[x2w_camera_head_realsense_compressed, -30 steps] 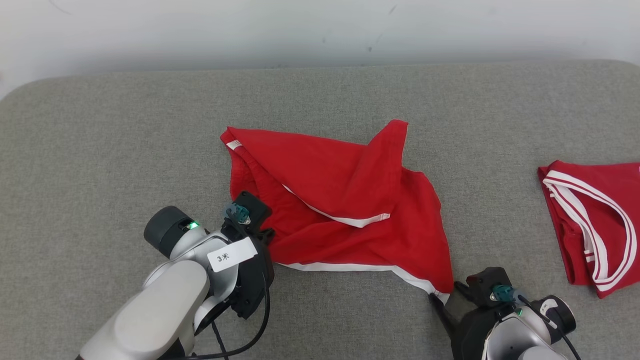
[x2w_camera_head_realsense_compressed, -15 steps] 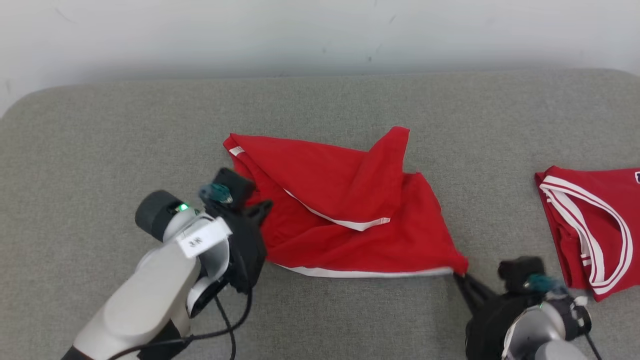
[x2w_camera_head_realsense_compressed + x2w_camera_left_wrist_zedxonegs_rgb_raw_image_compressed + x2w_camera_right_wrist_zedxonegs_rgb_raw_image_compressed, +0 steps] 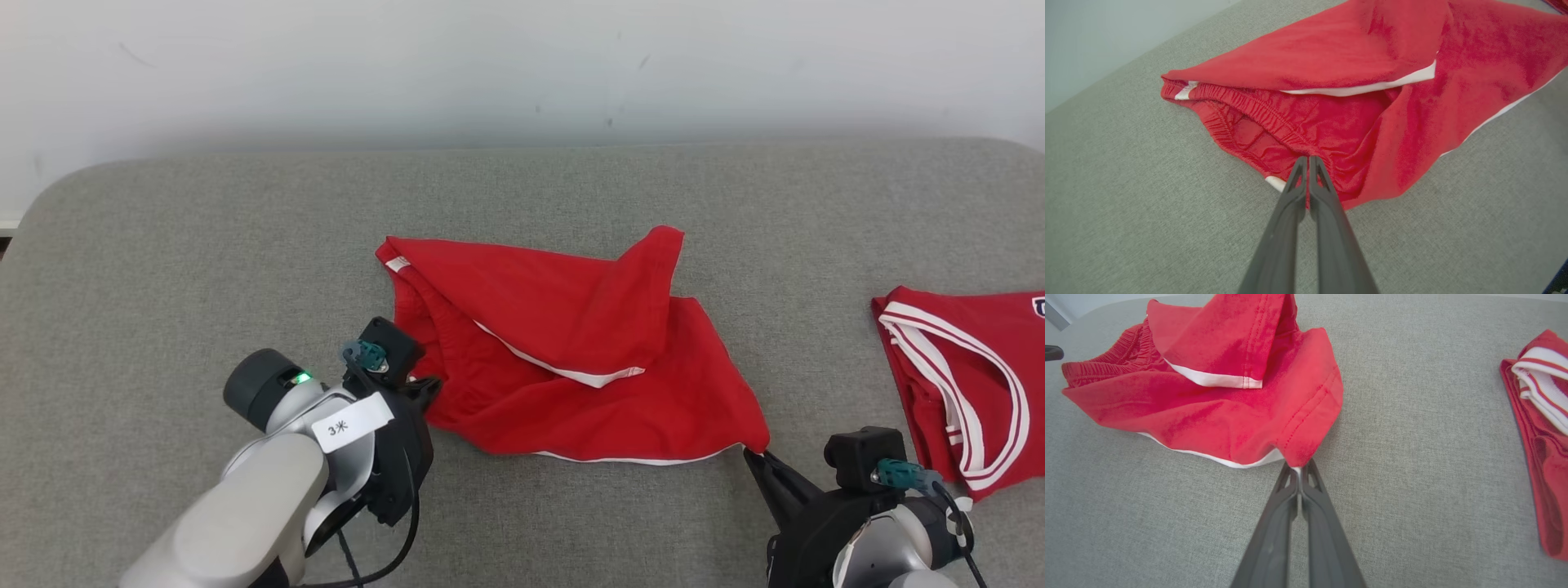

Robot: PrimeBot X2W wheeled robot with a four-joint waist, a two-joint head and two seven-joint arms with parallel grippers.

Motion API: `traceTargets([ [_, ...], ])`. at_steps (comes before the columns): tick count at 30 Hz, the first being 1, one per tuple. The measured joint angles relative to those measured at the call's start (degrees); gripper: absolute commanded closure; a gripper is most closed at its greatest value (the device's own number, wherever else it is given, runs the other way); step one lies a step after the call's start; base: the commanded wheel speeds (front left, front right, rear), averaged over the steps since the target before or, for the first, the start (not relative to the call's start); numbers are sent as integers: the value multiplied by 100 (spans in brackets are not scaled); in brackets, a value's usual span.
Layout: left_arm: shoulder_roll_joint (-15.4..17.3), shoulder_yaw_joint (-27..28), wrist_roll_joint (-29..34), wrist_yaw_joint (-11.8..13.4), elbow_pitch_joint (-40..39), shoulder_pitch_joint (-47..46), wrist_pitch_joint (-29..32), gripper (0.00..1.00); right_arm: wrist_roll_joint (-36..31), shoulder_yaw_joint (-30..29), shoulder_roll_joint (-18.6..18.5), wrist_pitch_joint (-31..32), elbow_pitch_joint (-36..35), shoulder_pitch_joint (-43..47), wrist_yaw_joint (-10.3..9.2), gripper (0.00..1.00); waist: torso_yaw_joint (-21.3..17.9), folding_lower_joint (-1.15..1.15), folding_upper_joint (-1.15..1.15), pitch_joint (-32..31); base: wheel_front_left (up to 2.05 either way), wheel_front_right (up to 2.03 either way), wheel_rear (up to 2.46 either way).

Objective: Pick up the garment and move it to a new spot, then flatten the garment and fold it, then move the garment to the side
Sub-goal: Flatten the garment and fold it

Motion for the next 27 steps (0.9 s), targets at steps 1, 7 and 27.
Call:
traceTargets([
  [1, 51, -56, 34, -29, 1, -2, 35, 75, 0, 26, 16, 3, -3, -1, 0, 100, -3, 0, 0, 11, 0, 0, 0],
  [7, 407, -383, 383, -35, 41, -129, 115, 0, 0, 89, 33, 97, -19, -18, 8, 100, -51, 0, 0, 41, 0, 0, 0],
  [27, 907, -1560, 832, -78, -99, -873, -356, 0, 0, 112, 9, 202, -188, -147, 10, 100, -236, 1, 0, 326, 0, 0, 0],
])
